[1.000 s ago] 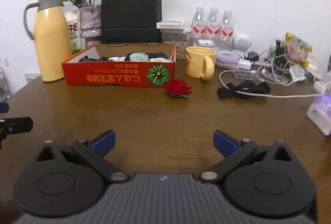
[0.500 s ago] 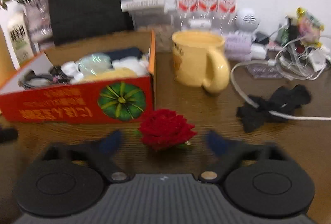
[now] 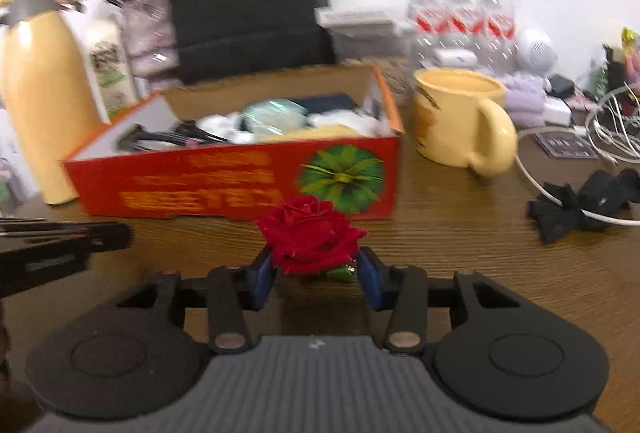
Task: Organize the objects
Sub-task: 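Grasp the red rose by its stem with the right tool, then carry the red rose into the cardboard box and open the right tool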
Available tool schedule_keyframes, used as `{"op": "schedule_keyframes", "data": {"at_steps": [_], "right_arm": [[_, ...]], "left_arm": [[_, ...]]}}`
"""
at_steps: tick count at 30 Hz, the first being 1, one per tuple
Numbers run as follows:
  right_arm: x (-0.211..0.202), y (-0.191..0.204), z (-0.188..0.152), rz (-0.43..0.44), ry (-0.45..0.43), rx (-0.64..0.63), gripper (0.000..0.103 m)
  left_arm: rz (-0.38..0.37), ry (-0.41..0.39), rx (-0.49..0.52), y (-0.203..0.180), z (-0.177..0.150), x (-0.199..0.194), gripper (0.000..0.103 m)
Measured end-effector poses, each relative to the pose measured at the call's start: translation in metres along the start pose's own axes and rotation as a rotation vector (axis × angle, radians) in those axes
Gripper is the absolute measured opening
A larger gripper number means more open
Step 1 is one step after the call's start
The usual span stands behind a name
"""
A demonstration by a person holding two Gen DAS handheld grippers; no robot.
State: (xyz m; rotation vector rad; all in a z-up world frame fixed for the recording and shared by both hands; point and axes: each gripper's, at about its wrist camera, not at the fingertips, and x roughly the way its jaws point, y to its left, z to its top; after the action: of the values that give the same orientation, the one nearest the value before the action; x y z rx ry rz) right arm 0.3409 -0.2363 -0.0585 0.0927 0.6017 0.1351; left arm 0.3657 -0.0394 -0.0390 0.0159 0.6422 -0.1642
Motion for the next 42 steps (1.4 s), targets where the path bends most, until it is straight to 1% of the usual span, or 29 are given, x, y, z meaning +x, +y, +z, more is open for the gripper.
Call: {"op": "schedule_keyframes", "data": {"at_steps": [4,7,9,11,13,15,18,20,22,26,29,31,32,33,34,35,36,38,39,40,41,42], "right_arm": [[-0.038,0.020,-0.021,0.028,-0.003,-0.016,0.045],[-0.081,0.034,-0.037,0.063,-0.030,-0.041,0.045],[-0.114,0.042,-0.052,0.083,-0.058,-0.063,0.046],[-0.137,0.047,-0.065,0.098,-0.053,-0.076,0.046],[-0.163,0.050,-0.080,0.109,-0.049,-0.088,0.046],[-0.191,0.053,-0.091,0.123,-0.061,-0.110,0.046],[-0.225,0.055,-0.096,0.154,-0.095,-0.140,0.046],[-0.236,0.057,-0.091,0.156,-0.120,-0.157,0.046],[-0.236,0.055,-0.084,0.146,-0.140,-0.152,0.046],[-0.218,0.051,-0.056,0.133,-0.162,-0.171,0.046],[-0.190,0.042,-0.011,0.153,-0.196,-0.172,0.046],[-0.158,0.040,0.028,0.191,-0.214,-0.141,0.046],[-0.132,0.038,0.052,0.216,-0.206,-0.109,0.046],[-0.106,0.038,0.073,0.215,-0.189,-0.083,0.047],[-0.081,0.040,0.091,0.193,-0.176,-0.076,0.048],[-0.054,0.042,0.107,0.169,-0.158,-0.070,0.048],[-0.023,0.045,0.123,0.152,-0.127,-0.068,0.048],[0.035,0.051,0.146,0.150,-0.056,-0.051,0.047],[0.058,0.055,0.152,0.140,-0.024,-0.059,0.047],[0.079,0.060,0.157,0.137,0.000,-0.071,0.047],[0.097,0.063,0.160,0.133,0.017,-0.070,0.047],[0.117,0.065,0.163,0.133,0.045,-0.067,0.048]], "left_arm": [[-0.033,-0.022,0.022,-0.013,-0.018,-0.045,0.003],[-0.065,-0.029,-0.002,-0.018,-0.039,-0.087,0.003],[-0.096,-0.039,-0.026,-0.021,-0.058,-0.114,0.004],[-0.116,-0.027,-0.024,-0.026,-0.078,-0.137,0.004],[-0.118,-0.022,-0.023,-0.029,-0.098,-0.160,0.004],[-0.122,-0.034,-0.018,-0.029,-0.111,-0.185,0.004],[-0.124,-0.062,-0.013,-0.024,-0.117,-0.210,0.004],[-0.111,-0.086,-0.019,-0.019,-0.113,-0.218,0.004],[-0.103,-0.110,-0.029,-0.014,-0.106,-0.219,0.004],[-0.099,-0.163,-0.002,0.000,-0.072,-0.205,0.004],[-0.102,-0.189,0.020,0.016,-0.030,-0.181,0.004],[-0.098,-0.189,0.014,0.029,0.004,-0.152,0.004],[-0.096,-0.187,0.011,0.035,0.021,-0.136,0.004],[-0.072,-0.202,0.003,0.041,0.040,-0.116,0.004],[-0.040,-0.218,-0.005,0.045,0.053,-0.101,0.004],[-0.024,-0.223,-0.007,0.049,0.067,-0.082,0.004],[-0.027,-0.214,-0.025,0.055,0.081,-0.061,0.004],[-0.049,-0.166,-0.089,0.068,0.107,-0.018,0.004],[-0.055,-0.127,-0.094,0.073,0.116,0.002,0.004],[-0.033,-0.110,-0.094,0.078,0.123,0.020,0.004],[0.007,-0.114,-0.101,0.081,0.127,0.034,0.004],[0.041,-0.101,-0.082,0.083,0.131,0.050,0.005]]}}
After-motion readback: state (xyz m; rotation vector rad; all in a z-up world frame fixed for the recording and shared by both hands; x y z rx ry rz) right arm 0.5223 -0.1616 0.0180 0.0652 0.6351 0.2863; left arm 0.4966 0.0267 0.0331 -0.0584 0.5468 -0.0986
